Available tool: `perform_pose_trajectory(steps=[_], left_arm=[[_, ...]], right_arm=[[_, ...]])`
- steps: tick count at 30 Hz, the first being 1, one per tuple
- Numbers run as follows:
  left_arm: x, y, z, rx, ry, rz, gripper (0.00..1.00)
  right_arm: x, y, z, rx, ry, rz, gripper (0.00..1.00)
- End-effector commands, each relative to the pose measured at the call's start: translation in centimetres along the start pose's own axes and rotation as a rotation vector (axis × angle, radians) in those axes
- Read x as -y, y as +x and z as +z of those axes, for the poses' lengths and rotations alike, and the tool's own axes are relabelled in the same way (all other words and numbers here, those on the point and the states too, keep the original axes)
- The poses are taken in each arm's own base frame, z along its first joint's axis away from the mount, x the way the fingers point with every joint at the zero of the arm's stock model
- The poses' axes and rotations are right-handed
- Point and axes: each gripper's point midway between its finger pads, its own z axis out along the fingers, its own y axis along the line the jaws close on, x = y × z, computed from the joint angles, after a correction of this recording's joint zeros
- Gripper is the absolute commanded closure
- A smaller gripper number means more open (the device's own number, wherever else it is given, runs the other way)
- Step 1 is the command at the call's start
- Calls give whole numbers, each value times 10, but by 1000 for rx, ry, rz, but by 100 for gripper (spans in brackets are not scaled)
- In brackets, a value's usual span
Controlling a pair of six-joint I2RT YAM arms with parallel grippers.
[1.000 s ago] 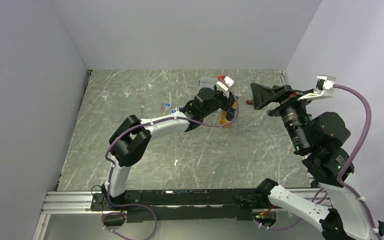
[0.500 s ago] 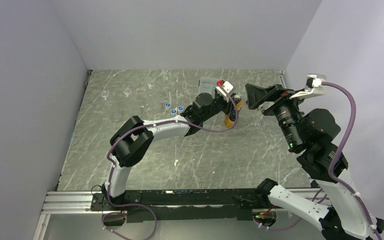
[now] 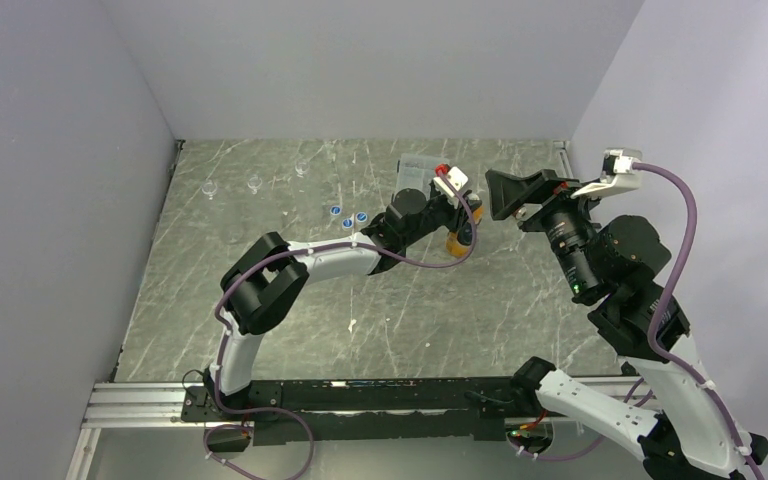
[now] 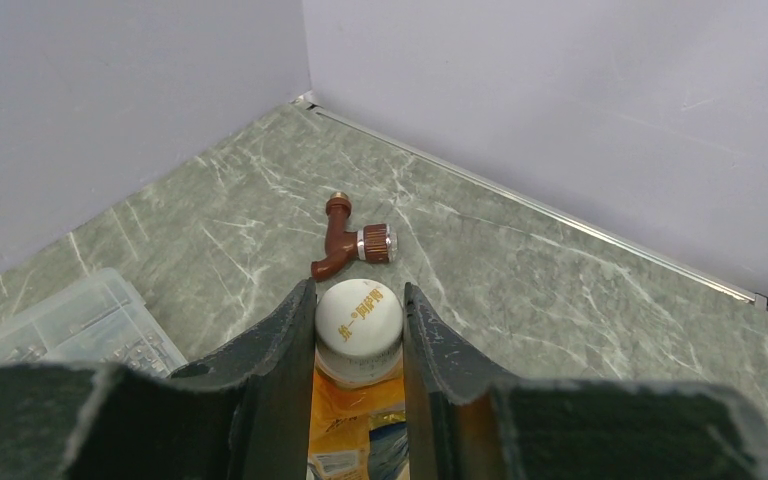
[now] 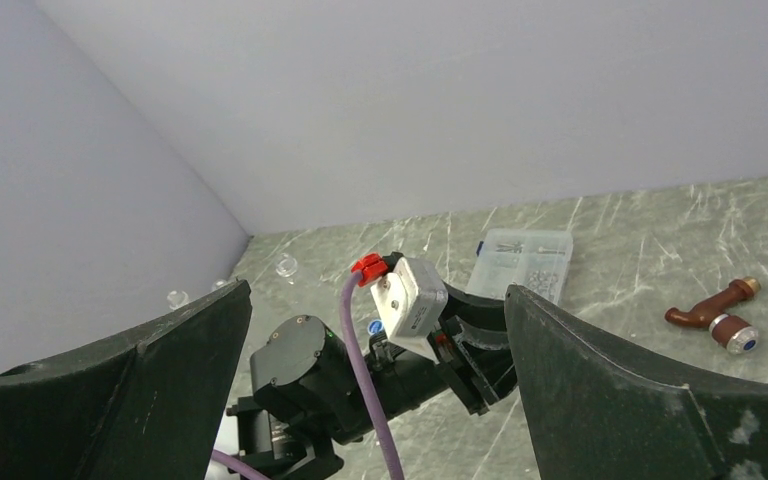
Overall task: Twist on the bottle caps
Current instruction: Place the plastic bottle at the center of the board.
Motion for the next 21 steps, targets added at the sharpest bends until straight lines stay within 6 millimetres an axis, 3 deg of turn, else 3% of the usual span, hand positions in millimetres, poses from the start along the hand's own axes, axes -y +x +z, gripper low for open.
perform_pose_trajectory(steps=[1,14,21], left_arm=[[4,-1,4,12,11,6,78],[0,-2,10,5,-13,2,48],[-1,-4,13,8,-18,-3,44]], right_arm=[[-2,-7,1,29,-10,-2,0],[-3,-2,3,15,-13,-13,0],[-1,1,3,9,-9,-18,0]])
